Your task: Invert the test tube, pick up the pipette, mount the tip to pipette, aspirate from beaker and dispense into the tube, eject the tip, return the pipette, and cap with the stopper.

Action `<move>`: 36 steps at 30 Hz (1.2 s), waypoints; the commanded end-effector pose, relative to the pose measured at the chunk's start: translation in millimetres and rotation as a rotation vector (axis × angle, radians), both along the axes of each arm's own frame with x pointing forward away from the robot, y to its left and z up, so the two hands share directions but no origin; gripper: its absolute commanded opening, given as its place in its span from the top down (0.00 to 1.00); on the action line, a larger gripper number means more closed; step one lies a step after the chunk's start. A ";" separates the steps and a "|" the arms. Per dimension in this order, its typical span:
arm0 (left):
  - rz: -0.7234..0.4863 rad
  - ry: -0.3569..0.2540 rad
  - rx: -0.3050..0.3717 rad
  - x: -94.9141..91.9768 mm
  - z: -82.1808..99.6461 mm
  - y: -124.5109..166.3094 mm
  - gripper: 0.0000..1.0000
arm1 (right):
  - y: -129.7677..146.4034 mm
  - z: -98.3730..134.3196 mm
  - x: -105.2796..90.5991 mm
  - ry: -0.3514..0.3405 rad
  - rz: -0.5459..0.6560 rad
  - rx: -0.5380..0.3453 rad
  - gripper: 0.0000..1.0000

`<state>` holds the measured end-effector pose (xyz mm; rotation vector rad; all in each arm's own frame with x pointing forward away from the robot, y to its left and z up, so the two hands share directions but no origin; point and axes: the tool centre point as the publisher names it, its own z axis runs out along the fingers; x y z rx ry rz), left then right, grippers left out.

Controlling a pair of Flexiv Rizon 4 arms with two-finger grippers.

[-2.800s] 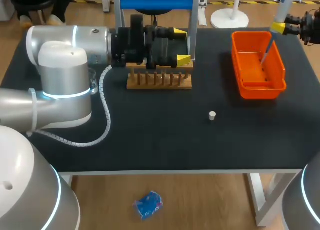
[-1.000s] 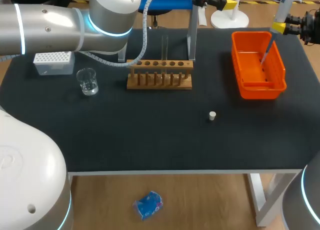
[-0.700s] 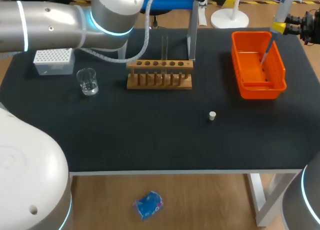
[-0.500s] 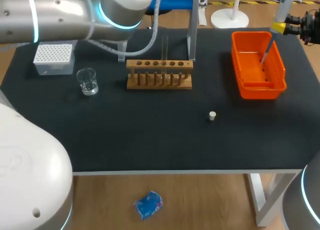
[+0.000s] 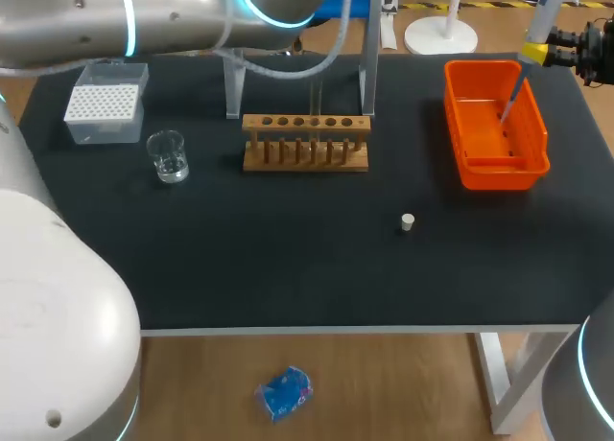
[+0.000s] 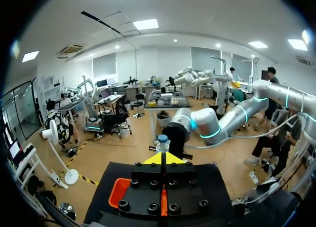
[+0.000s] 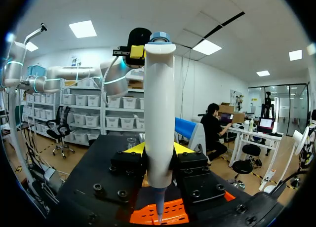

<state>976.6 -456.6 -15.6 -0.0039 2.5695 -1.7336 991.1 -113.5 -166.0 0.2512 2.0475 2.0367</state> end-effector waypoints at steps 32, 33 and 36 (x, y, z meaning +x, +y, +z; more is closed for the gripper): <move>-0.026 -0.034 -0.199 16.2 -24.2 -35.8 1.00 | -1.0 0.0 0.3 0.000 0.003 -0.001 1.00; -0.031 -0.036 -0.209 15.8 -24.7 -37.7 1.00 | -1.0 0.0 0.3 0.000 0.003 -0.001 1.00; -0.037 -0.034 -0.221 15.5 -27.0 -43.9 1.00 | -1.0 0.0 0.3 0.000 0.003 -0.001 1.00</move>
